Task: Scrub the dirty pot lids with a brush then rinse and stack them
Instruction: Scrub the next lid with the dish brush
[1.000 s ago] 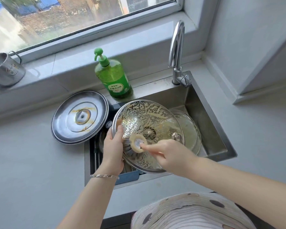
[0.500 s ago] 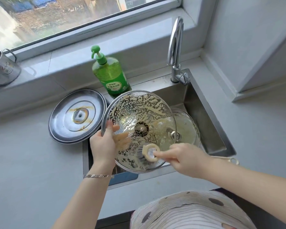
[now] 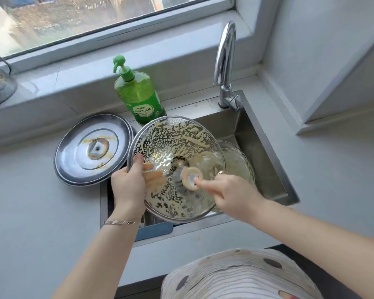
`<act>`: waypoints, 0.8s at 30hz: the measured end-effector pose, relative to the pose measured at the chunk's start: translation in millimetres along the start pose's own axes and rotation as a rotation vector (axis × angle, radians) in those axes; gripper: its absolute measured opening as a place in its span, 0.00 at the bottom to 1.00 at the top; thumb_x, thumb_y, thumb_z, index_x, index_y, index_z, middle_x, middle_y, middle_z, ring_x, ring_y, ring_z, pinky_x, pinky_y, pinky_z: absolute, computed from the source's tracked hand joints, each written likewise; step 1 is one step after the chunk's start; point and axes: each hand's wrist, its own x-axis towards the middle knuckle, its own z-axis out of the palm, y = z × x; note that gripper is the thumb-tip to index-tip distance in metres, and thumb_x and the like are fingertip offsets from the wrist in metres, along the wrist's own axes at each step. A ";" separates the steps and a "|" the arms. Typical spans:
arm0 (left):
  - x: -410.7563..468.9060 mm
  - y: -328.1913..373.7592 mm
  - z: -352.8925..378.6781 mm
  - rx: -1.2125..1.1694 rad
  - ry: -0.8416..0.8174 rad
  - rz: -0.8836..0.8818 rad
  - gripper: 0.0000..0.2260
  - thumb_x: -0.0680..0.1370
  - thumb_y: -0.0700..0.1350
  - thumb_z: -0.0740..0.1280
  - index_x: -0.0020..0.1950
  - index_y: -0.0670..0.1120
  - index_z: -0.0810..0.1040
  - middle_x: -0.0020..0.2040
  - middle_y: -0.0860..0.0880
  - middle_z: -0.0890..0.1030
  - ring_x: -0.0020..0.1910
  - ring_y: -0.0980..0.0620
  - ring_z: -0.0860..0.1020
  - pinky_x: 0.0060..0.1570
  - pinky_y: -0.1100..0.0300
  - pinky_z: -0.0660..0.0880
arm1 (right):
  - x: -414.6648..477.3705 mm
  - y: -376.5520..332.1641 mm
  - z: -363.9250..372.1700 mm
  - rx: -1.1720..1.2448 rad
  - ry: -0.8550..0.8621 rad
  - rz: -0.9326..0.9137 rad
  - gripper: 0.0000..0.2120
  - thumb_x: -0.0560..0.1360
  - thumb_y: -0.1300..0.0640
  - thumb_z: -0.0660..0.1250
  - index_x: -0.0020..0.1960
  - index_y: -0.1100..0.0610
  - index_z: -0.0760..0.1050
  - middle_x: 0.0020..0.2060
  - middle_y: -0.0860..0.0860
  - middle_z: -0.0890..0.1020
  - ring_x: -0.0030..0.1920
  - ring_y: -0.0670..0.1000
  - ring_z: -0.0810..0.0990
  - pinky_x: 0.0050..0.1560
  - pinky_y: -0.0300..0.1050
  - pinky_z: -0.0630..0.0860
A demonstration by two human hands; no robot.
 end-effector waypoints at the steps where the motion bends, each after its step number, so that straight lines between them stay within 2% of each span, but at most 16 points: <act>1: 0.3 0.1 -1.5 -0.009 0.002 0.000 0.16 0.79 0.51 0.64 0.42 0.38 0.76 0.32 0.40 0.83 0.31 0.44 0.82 0.32 0.55 0.79 | -10.6 -5.6 4.6 0.021 -0.052 -0.081 0.20 0.80 0.57 0.56 0.69 0.42 0.68 0.34 0.47 0.69 0.36 0.50 0.70 0.33 0.40 0.64; 2: 0.3 0.4 -3.5 -0.014 0.000 0.007 0.16 0.79 0.50 0.64 0.42 0.38 0.77 0.32 0.40 0.83 0.31 0.44 0.82 0.30 0.57 0.79 | -20.2 -5.7 6.2 0.024 -0.102 -0.122 0.20 0.79 0.56 0.56 0.68 0.41 0.68 0.36 0.49 0.72 0.37 0.52 0.71 0.34 0.42 0.67; 4: -0.9 1.0 -6.5 -0.008 -0.010 0.035 0.16 0.78 0.50 0.64 0.43 0.37 0.77 0.32 0.40 0.83 0.30 0.44 0.82 0.28 0.59 0.79 | -21.5 11.9 0.3 -0.019 -0.119 -0.056 0.20 0.79 0.55 0.55 0.68 0.40 0.69 0.37 0.49 0.73 0.40 0.53 0.72 0.37 0.45 0.69; 7: -1.1 1.2 -5.2 -0.001 -0.007 0.047 0.15 0.79 0.49 0.64 0.43 0.37 0.77 0.30 0.42 0.83 0.30 0.46 0.82 0.30 0.59 0.80 | -3.3 23.8 -4.5 -0.102 -0.021 0.083 0.20 0.79 0.57 0.55 0.68 0.41 0.68 0.32 0.46 0.65 0.39 0.50 0.67 0.35 0.42 0.62; 9: -1.1 4.1 -4.2 -0.021 -0.003 0.036 0.15 0.79 0.49 0.63 0.43 0.37 0.77 0.29 0.43 0.82 0.29 0.47 0.82 0.32 0.58 0.80 | -5.5 9.6 1.2 -0.038 -0.022 0.002 0.20 0.79 0.57 0.55 0.68 0.42 0.69 0.33 0.47 0.67 0.38 0.50 0.67 0.37 0.43 0.65; 11: -0.5 7.5 -5.8 -0.020 -0.003 0.057 0.15 0.79 0.49 0.64 0.42 0.37 0.77 0.29 0.43 0.82 0.28 0.47 0.82 0.33 0.56 0.80 | -22.3 1.3 8.3 0.021 -0.115 -0.104 0.21 0.77 0.54 0.53 0.68 0.42 0.70 0.36 0.49 0.70 0.36 0.50 0.68 0.36 0.43 0.67; 12: -0.6 8.2 -7.0 -0.016 -0.001 0.069 0.15 0.79 0.49 0.64 0.42 0.37 0.77 0.29 0.43 0.82 0.28 0.47 0.82 0.33 0.56 0.80 | -26.3 6.3 6.5 0.014 -0.138 -0.093 0.22 0.76 0.53 0.52 0.67 0.42 0.70 0.36 0.49 0.70 0.36 0.51 0.68 0.36 0.43 0.66; 16: -1.0 2.5 -6.1 -0.028 0.014 0.034 0.15 0.79 0.48 0.64 0.41 0.38 0.77 0.30 0.42 0.82 0.28 0.46 0.82 0.28 0.59 0.79 | -5.0 29.2 -9.1 -0.128 0.032 0.161 0.20 0.80 0.56 0.55 0.69 0.40 0.67 0.38 0.49 0.69 0.39 0.50 0.68 0.37 0.42 0.61; 20: 0.8 0.8 -5.4 -0.043 0.034 0.024 0.14 0.79 0.48 0.64 0.41 0.39 0.77 0.30 0.43 0.82 0.28 0.46 0.82 0.27 0.60 0.78 | -22.5 -1.5 1.4 -0.117 -0.110 0.021 0.21 0.80 0.55 0.53 0.70 0.37 0.64 0.37 0.48 0.67 0.40 0.50 0.67 0.34 0.43 0.62; 22: -0.3 1.0 -6.0 -0.038 0.036 0.034 0.14 0.79 0.48 0.64 0.41 0.39 0.77 0.30 0.43 0.82 0.28 0.46 0.82 0.27 0.60 0.78 | -23.9 9.5 -5.8 -0.124 -0.121 0.100 0.22 0.80 0.56 0.53 0.69 0.37 0.64 0.40 0.48 0.69 0.41 0.50 0.69 0.34 0.42 0.61; 24: -3.8 -1.7 -4.1 -0.019 0.036 0.032 0.13 0.79 0.48 0.64 0.41 0.39 0.77 0.29 0.44 0.82 0.27 0.47 0.82 0.27 0.60 0.78 | -6.6 26.3 -14.1 -0.131 -0.012 0.249 0.22 0.79 0.58 0.54 0.69 0.39 0.67 0.43 0.49 0.73 0.46 0.52 0.73 0.38 0.43 0.63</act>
